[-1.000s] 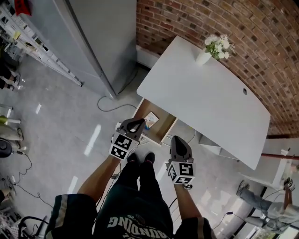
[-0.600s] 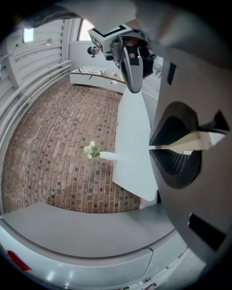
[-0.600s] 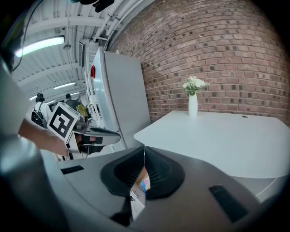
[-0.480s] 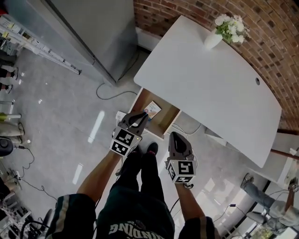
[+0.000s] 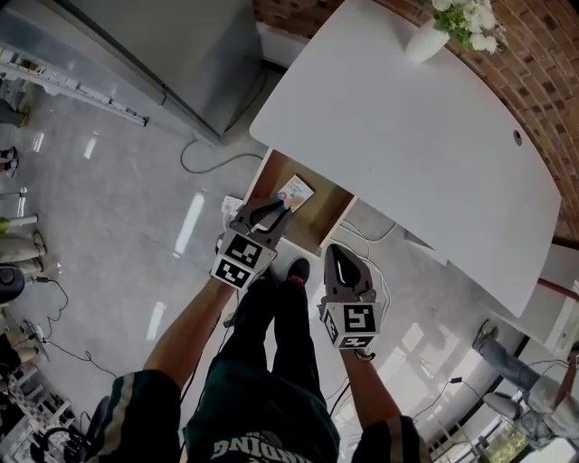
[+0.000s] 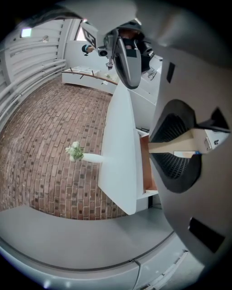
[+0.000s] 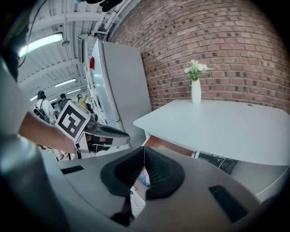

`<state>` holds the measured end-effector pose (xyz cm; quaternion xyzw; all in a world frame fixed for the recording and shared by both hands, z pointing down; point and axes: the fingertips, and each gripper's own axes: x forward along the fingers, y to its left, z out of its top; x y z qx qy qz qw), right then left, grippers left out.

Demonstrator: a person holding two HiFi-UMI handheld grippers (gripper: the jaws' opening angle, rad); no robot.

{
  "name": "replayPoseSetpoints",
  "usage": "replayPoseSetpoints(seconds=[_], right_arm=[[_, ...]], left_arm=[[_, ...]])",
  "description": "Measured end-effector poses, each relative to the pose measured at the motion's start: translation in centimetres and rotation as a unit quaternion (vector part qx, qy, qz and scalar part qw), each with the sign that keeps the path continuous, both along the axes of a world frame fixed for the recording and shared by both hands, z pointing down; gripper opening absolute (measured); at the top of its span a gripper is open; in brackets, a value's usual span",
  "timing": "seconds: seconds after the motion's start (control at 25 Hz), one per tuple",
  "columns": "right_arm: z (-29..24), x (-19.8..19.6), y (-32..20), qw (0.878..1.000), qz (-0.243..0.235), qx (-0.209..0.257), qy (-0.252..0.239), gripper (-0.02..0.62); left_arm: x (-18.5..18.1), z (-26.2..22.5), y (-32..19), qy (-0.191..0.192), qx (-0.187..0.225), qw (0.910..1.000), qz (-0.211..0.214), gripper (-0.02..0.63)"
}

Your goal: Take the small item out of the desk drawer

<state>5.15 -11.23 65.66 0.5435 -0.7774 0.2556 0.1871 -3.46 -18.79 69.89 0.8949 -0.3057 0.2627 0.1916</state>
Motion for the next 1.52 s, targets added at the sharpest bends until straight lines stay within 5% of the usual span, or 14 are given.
replayPoseSetpoints(seconds=[0.24, 0.72, 1.52], right_arm=[[2.5, 0.2, 0.0, 1.0, 0.015, -0.017, -0.008, 0.025], [6.0, 0.5, -0.3, 0.999, 0.032, -0.038, -0.02, 0.025], [13.7, 2.1, -1.2, 0.996, 0.042, -0.073, -0.011, 0.025]], left_arm=[[0.5, 3.0, -0.4, -0.026, -0.012, 0.9994, 0.018, 0.11], [2.3, 10.2, -1.8, -0.124, -0.038, 0.9908, 0.04, 0.343], [4.4, 23.1, -3.2, -0.219, -0.116, 0.9671, 0.06, 0.429]])
